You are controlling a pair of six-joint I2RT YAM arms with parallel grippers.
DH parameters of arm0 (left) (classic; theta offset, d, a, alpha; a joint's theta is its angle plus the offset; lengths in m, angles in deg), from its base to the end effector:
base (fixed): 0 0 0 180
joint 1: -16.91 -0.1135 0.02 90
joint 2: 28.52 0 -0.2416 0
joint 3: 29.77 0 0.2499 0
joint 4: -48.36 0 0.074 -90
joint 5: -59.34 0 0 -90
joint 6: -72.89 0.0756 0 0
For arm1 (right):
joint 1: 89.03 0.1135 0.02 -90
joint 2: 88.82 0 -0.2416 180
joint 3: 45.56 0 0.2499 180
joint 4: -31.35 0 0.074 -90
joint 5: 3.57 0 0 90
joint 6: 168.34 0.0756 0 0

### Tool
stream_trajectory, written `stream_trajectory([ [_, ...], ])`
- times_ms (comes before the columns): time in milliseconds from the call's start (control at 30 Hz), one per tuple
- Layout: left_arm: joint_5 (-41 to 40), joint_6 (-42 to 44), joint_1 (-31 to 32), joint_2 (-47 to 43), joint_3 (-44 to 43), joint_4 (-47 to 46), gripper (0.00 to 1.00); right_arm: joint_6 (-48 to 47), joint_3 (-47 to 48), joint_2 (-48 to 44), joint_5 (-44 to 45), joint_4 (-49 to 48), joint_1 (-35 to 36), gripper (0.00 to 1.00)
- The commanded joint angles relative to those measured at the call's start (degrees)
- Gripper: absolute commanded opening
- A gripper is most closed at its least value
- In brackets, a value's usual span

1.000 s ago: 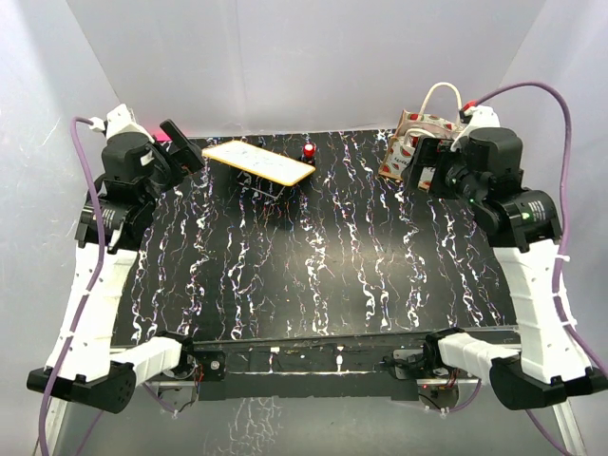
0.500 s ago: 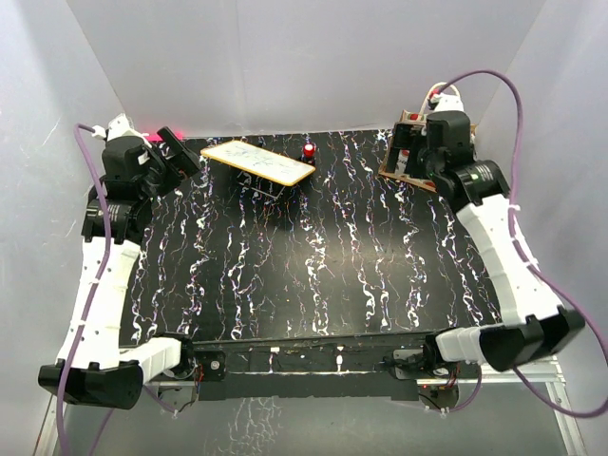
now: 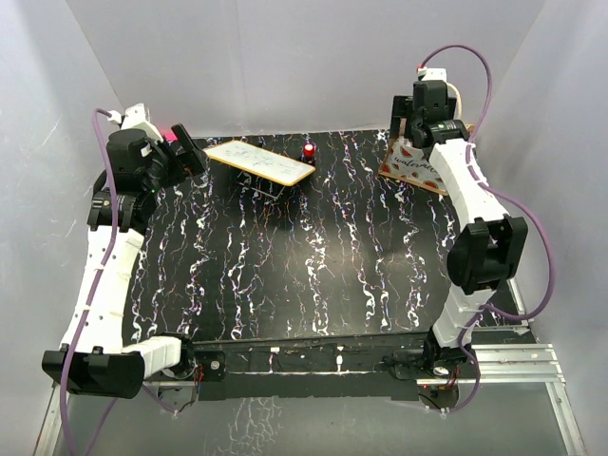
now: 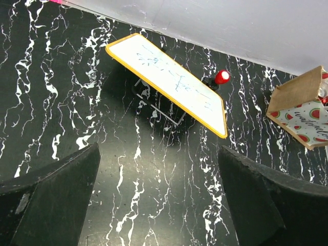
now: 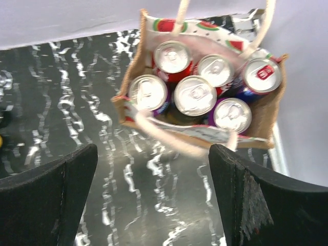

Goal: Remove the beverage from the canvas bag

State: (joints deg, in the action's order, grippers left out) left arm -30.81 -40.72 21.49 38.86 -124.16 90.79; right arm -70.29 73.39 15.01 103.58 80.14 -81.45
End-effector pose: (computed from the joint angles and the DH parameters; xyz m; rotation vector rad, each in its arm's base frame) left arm 0.2930 -0.0233 0.4102 -0.3082 1.8278 -0.3414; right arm 0.4398 0.0360 0.3322 0.1804 2.1258 -0.1629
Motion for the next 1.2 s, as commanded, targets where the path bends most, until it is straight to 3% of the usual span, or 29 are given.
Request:
stream_trajectory([
  [0,1.5,4.3,-0.1,-1.7,-0.1,-1.7,0.97,-17.1,1.4,0.0,2.6,-10.1,-1.4,0.92],
  [167,0.3,5.2,0.0,-1.7,1.2,-3.4,0.97,-36.6,-4.3,0.6,1.2,-15.9,-1.7,0.93],
  [267,-0.9,6.9,0.8,-1.0,0.3,-3.1,0.97,-43.7,-6.4,0.5,2.0,-17.6,-2.1,0.93],
  [533,-3.9,9.7,4.6,-0.3,0.1,-3.2,0.97,-46.1,-9.5,0.1,3.1,-18.2,-3.5,0.9],
  [933,-4.8,10.5,7.4,1.3,-0.6,-4.8,0.97,-41.5,-10.2,-1.5,1.2,-12.4,-1.5,0.11],
  [1167,-4.7,10.0,7.9,2.3,-1.2,-4.8,0.97,-37.7,-12.8,-5.1,7.1,-6.7,6.6,0.08],
])
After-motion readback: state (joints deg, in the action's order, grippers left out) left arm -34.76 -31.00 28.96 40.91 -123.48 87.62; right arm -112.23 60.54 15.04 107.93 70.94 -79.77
